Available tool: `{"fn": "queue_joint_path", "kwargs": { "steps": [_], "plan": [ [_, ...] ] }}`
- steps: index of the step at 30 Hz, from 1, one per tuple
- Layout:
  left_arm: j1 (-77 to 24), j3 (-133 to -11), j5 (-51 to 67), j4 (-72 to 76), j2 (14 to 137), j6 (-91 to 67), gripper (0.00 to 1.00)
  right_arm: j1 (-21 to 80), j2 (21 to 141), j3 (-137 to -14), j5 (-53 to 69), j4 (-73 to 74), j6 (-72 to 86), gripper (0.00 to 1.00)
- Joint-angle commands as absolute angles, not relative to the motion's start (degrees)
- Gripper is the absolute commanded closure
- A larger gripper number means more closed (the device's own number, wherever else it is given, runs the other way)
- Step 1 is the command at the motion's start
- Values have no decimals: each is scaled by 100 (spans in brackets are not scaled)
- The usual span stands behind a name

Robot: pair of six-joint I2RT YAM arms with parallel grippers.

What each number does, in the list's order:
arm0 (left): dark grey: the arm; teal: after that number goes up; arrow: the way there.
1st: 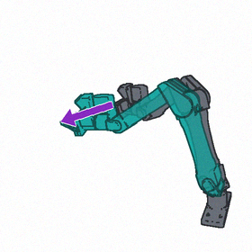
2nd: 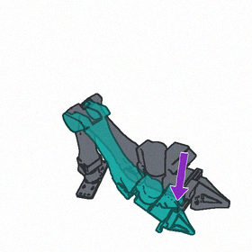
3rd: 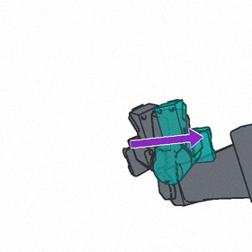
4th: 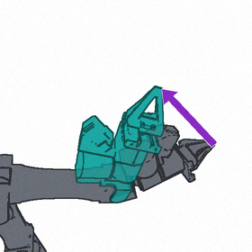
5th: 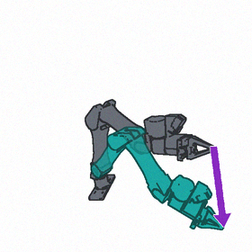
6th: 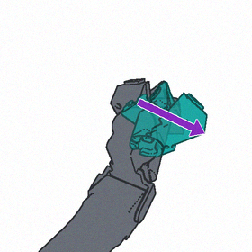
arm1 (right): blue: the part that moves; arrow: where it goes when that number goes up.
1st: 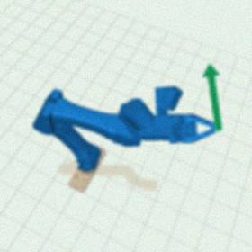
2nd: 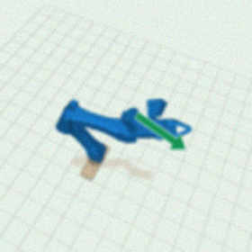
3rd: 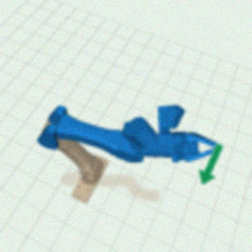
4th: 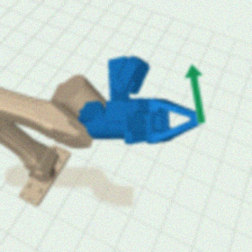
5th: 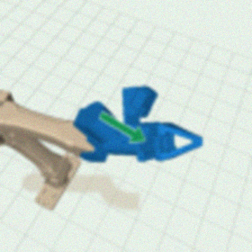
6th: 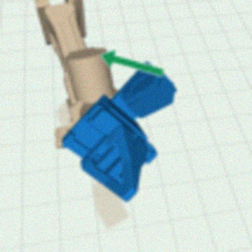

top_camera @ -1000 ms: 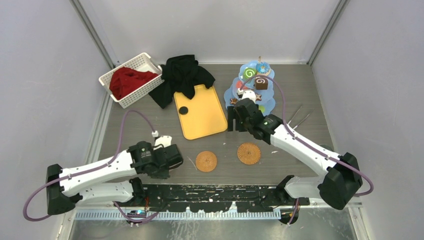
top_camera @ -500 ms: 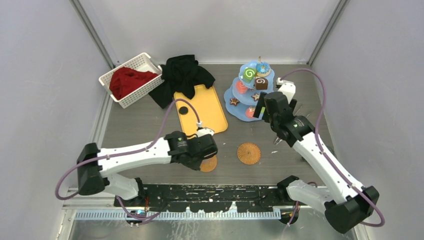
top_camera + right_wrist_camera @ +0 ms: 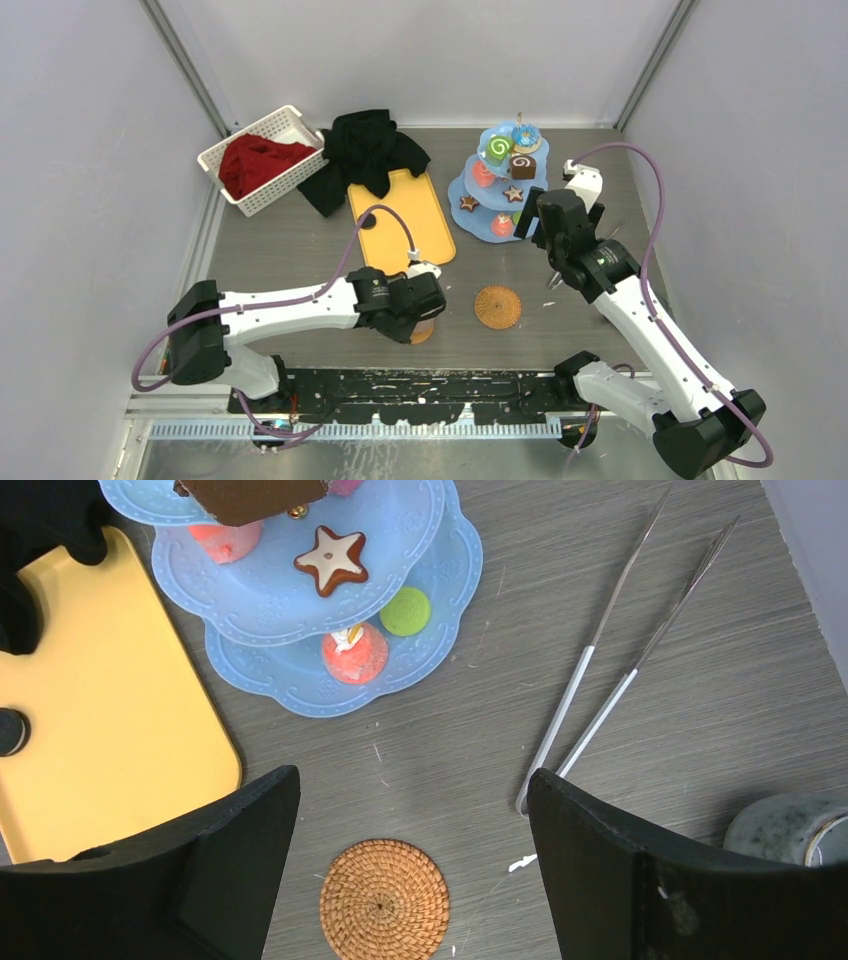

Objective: Serve the afternoon tea
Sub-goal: Place the cup on the coaster.

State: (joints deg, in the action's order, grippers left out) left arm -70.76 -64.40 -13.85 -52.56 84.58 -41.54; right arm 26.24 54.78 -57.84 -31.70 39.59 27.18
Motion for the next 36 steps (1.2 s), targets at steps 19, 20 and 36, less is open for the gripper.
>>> {"fn": "queue_joint_path", "kwargs": {
  "steps": [19, 20, 36],
  "plan": [
    [-7277, -6245, -1799, -5222, 7886, -4038, 100, 2595, 5562, -5618, -2856, 3570, 2705, 11],
    [-7277, -6214, -1741, -5184, 7912, -4042, 100, 2595, 5569, -5623, -2870, 3569, 2707, 12],
    [-7277, -5776, -1684, -4790, 8264, -4194, 100, 2569, 5554, -5579, -2936, 3500, 2698, 11]
  ]
}}
